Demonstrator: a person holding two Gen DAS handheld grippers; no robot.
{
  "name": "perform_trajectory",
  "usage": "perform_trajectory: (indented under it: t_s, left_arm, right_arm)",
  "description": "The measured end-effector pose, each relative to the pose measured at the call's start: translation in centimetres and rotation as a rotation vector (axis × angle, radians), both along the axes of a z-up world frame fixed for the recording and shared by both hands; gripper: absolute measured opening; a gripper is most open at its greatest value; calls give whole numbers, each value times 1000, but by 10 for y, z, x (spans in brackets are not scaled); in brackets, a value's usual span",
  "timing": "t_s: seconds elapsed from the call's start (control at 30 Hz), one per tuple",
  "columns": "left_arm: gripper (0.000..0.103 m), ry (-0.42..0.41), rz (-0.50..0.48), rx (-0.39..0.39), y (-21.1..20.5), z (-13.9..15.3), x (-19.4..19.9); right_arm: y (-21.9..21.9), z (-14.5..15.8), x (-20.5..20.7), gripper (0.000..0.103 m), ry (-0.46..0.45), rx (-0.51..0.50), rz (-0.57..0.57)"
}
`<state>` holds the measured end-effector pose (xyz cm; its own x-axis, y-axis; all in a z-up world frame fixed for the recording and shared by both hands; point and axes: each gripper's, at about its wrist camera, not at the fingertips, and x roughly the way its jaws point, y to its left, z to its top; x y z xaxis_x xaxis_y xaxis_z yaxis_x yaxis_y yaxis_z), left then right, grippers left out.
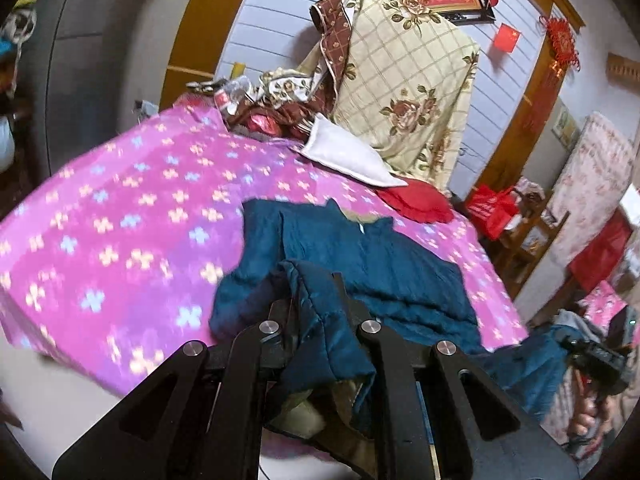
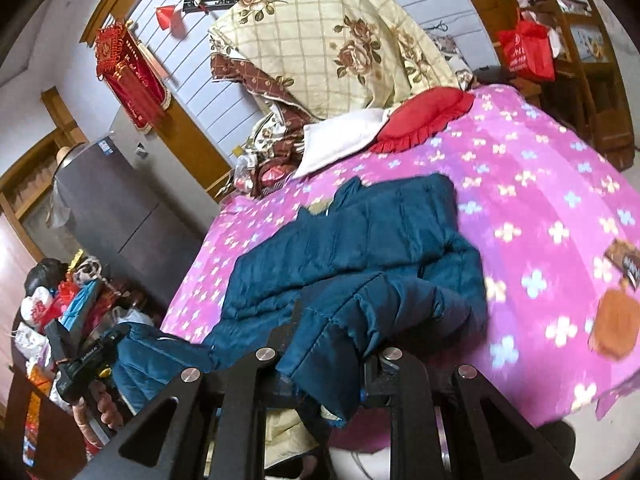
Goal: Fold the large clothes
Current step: 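Lift the hem with both tools and fold it toward the collar, then lay the folded hem onto the jacket body with both tools, release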
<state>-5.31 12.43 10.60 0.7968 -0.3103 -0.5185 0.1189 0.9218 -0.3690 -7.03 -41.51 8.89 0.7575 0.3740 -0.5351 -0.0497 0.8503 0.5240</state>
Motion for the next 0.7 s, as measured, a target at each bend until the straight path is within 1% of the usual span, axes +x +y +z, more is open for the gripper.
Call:
perform_trajectory:
  t_s: [0.2,0.37,0.53,0.7]
  left_arm:
    - [9,-16,30,64,-12,9,48]
    - [9,16,65,108,-20,10,98]
    - [9,68,100,131,-25,1,154]
    - [9,127,120,165,-37,-15,210]
  right_arm:
    - [-1,13,44,18,4,-45,-22]
    - [-6,18,96,18,27,-65,-42]
    - [-9,12,150,18,64,-77,-59]
    - [-12,-4,204,18,116,-92,-75]
